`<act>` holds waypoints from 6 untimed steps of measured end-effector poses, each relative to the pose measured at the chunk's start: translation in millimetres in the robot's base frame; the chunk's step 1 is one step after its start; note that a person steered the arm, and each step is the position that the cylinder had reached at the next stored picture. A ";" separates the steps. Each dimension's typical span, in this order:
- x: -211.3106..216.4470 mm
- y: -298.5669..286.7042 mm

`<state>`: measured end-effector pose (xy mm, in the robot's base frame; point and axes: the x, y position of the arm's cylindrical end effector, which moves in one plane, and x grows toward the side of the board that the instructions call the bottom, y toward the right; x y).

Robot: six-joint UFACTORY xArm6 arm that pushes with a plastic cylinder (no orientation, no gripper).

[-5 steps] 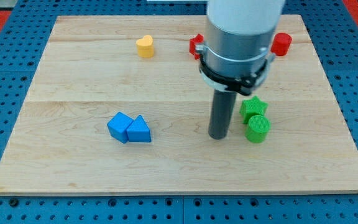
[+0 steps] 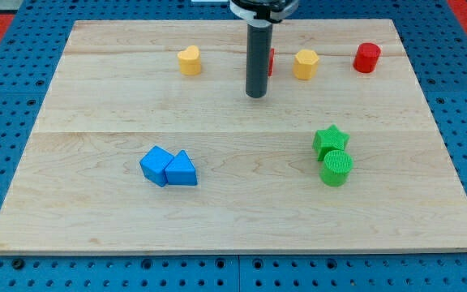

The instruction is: Move the red star near to the yellow hexagon

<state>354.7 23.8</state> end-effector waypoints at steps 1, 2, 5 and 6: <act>-29.0 -5.4; -63.5 0.4; -105.6 68.3; -105.6 38.9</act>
